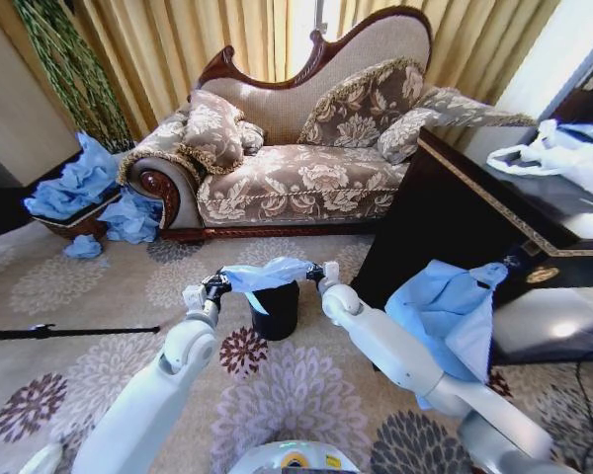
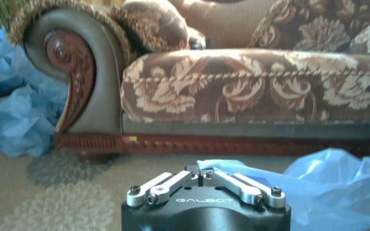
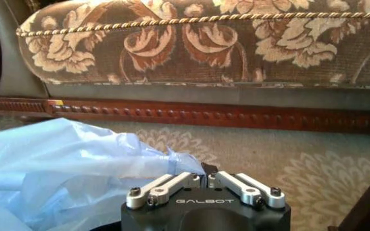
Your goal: Place a garbage bag over the trash bin.
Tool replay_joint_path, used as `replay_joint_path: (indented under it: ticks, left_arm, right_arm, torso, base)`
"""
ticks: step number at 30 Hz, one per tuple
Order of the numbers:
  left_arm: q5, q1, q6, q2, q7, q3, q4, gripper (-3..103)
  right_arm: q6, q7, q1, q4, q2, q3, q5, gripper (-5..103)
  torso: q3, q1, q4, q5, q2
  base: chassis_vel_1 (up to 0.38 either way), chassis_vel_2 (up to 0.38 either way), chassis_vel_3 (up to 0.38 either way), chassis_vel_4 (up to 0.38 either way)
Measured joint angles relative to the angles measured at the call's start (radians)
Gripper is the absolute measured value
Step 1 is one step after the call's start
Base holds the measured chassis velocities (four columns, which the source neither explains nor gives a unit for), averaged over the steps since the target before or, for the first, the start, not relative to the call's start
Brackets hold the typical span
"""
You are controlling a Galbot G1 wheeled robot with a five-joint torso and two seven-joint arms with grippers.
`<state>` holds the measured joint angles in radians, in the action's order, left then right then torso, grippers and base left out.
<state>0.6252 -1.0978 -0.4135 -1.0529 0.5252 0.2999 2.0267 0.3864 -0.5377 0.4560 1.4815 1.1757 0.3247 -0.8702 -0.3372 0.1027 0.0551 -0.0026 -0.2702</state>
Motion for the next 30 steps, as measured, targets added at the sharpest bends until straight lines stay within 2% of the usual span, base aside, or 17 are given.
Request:
replay_joint_path:
  ticks: [3,6,11,19,22,23,26,27,30]
  left_arm:
    - [-0.009,-0.013,0.012,-0.022,-0.009,-0.01,-0.047,0]
    - [0.003,-0.03,-0.003,-0.052,0.005,-0.023,-0.085,0]
    - [0.043,-0.094,-0.059,-0.062,0.057,-0.031,-0.061,0]
    - [0.03,-0.156,-0.069,-0.085,0.063,-0.054,-0.079,0]
    - [-0.024,-0.131,-0.018,-0.121,0.018,-0.078,-0.185,0]
    - [-0.024,-0.131,-0.018,-0.121,0.018,-0.078,-0.185,0]
    - [-0.099,-0.084,0.049,-0.159,-0.029,-0.102,-0.318,0]
    - [-0.099,-0.084,0.049,-0.159,-0.029,-0.102,-0.318,0]
    - [-0.159,-0.056,0.108,-0.186,-0.067,-0.129,-0.402,0]
  right_arm:
    - [0.0,0.009,0.013,-0.02,-0.006,-0.013,0.001,0]
    - [0.002,0.015,0.061,-0.024,-0.016,-0.025,0.011,0]
    - [0.013,0.015,0.139,0.005,-0.033,-0.037,0.023,0]
    - [0.009,0.025,0.197,-0.027,0.002,-0.054,0.067,0]
    - [-0.017,0.05,0.213,-0.087,0.031,-0.056,0.109,0]
    - [-0.017,0.05,0.213,-0.087,0.031,-0.056,0.109,0]
    - [-0.032,0.077,0.225,-0.134,0.048,-0.067,0.138,0]
    - [-0.032,0.077,0.225,-0.134,0.048,-0.067,0.138,0]
    - [-0.068,0.105,0.232,-0.178,0.062,-0.087,0.171,0]
  torso:
    - [0.0,0.0,-0.0003,-0.0001,0.0]
    - [0.0,0.0,0.0,0.0,0.0]
    - [0.0,0.0,-0.0002,0.0001,0.0]
    - [0.0,0.0,-0.0003,0.0001,0.0]
    - [0.0,0.0,-0.0002,0.0001,0.0]
    - [0.0,0.0,-0.0002,0.0001,0.0]
    - [0.0,0.0,-0.0002,0.0001,0.0]
    - [0.0,0.0,-0.0002,0.0001,0.0]
    - [0.0,0.0,0.0,0.0,0.0]
  base:
    - [0.0,0.0,0.0,0.0]
    - [0.0,0.0,0.0,0.0]
    - [0.0,0.0,0.0,0.0]
    - [0.0,0.0,0.0,0.0]
    - [0.0,0.0,0.0,0.0]
    - [0.0,0.0,0.0,0.0]
    - [0.0,0.0,0.0,0.0]
    - [0.0,0.0,0.0,0.0]
    - [0.0,0.0,0.0,0.0]
